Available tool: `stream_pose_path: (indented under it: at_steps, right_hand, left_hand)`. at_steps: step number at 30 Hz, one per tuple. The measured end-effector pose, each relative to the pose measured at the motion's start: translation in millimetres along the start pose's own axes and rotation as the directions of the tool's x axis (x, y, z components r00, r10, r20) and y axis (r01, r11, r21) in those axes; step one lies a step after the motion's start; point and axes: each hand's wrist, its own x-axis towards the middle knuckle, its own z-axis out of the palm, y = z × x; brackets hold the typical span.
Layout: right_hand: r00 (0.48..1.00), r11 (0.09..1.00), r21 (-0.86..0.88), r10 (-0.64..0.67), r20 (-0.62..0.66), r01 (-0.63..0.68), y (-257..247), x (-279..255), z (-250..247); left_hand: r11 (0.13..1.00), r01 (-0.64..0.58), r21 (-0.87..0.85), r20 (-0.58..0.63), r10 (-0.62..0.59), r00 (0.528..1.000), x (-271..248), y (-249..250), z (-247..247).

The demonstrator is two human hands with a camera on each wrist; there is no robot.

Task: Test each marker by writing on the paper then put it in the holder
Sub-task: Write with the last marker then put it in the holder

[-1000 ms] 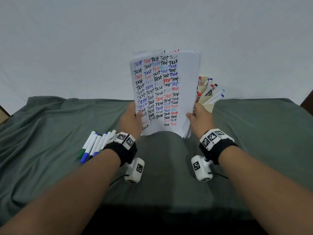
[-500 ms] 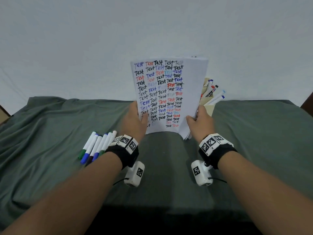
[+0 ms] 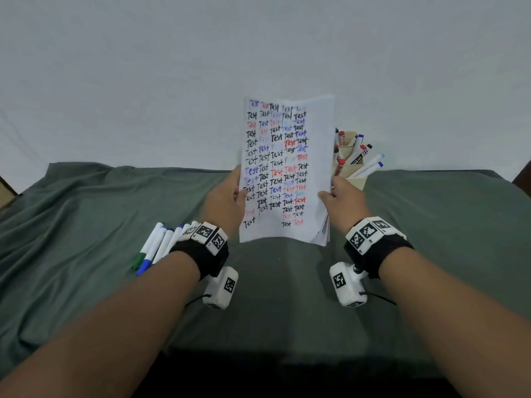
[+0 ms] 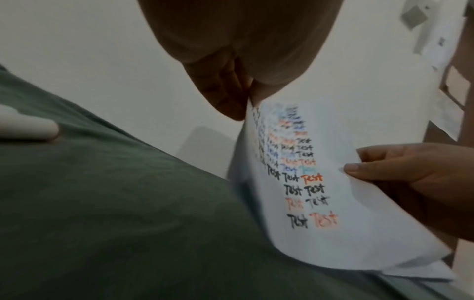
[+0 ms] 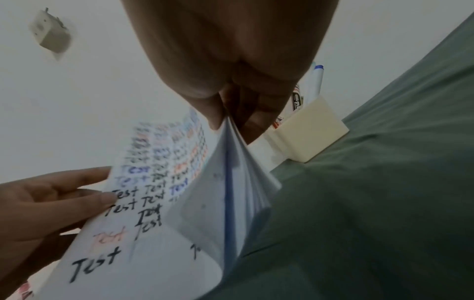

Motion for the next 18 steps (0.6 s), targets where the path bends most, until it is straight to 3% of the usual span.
stream_pose_path:
  at_steps: [3,7,10,14,18]
  right_hand:
    - [0.995,0.994,-0.098,-0.035,0.099,0.044,-2.9,1.1,1.7]
    - [0.977,0.985,-0.172,0.048,0.208,-0.012,0.5,4.0,7.6]
    - [0.955,0.977,-0.195,0.133,0.264,-0.083,8.0,7.0,11.7]
    - [0.934,0.956,-0.248,0.224,0.28,-0.155,14.8,12.4,17.4]
    - [0.928,0.939,-0.26,0.287,0.239,-0.223,18.7,26.0,22.1]
  left_hand:
    - [0.998,-0.03,0.059,0.082,0.025,0.996,2.0,6.5,-0.1]
    - [0.993,0.099,0.067,0.162,-0.109,0.981,4.0,-0.7,5.1]
    - [0.979,0.173,0.105,0.287,-0.196,0.938,7.2,-7.2,10.1]
    - [0.957,0.244,0.16,0.411,-0.289,0.864,15.8,-9.2,21.1]
    - [0.946,0.299,0.122,0.424,-0.322,0.846,32.0,-9.1,35.0]
